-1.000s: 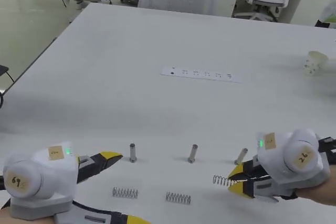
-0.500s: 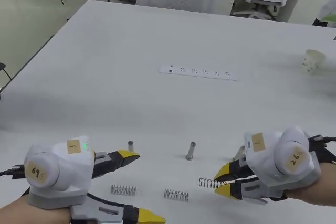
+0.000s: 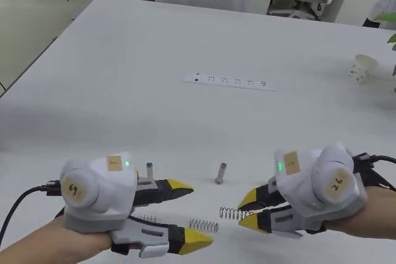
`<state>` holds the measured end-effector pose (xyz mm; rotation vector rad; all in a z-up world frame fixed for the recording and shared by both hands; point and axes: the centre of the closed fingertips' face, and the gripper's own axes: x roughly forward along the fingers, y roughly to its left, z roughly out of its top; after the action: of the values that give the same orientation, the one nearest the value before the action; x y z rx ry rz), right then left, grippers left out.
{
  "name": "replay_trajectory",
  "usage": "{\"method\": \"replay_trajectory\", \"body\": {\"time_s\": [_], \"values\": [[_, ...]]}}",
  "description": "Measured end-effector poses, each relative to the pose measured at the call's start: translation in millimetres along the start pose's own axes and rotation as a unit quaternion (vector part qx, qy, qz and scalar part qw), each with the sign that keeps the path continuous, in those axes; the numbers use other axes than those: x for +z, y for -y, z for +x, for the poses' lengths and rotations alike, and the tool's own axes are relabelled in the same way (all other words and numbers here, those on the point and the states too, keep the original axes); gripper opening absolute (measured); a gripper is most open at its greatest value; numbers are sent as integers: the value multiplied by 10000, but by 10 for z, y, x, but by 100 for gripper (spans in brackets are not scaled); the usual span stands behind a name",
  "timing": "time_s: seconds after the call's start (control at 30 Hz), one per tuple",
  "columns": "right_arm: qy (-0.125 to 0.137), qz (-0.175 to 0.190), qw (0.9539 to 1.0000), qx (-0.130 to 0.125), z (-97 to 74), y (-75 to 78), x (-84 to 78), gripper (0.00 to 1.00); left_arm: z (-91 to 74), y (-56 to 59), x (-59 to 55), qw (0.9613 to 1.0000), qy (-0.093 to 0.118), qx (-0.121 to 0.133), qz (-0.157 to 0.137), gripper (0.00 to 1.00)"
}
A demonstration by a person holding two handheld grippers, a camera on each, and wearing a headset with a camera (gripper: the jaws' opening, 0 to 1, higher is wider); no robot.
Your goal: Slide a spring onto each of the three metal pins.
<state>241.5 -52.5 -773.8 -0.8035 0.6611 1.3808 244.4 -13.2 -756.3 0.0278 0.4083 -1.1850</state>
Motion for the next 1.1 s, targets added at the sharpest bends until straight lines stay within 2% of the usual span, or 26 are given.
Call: {"method": "replay_trajectory", "body": {"time_s": [0.17, 0.37, 0.47, 0.73, 0.9, 1.0, 1.1], "values": [[-28, -73, 10000, 6, 6, -19, 18, 8, 95, 20, -21, 9999, -76, -53, 128, 35], [-30, -142, 9999, 33, -6, -35, 43, 8, 184, 62, 78, 9998, 91, -167, 112, 29], [-29, -170, 9998, 41, -6, -40, 49, 8, 215, 69, 89, 9997, 94, -190, 157, 26], [49, -190, 9998, 58, -29, -75, 107, 8, 245, 116, 112, 9994, 144, -263, 182, 16], [63, -190, 9998, 42, -34, -77, 109, 8, 271, 183, 88, 9989, 76, -367, 282, 12], [57, -205, 9998, 42, -37, -86, 110, 8, 278, 196, 103, 9988, 117, -397, 275, 10], [56, -201, 9998, 66, -43, -104, 111, 8, 291, 207, 88, 9985, 67, -421, 353, 7]]}}
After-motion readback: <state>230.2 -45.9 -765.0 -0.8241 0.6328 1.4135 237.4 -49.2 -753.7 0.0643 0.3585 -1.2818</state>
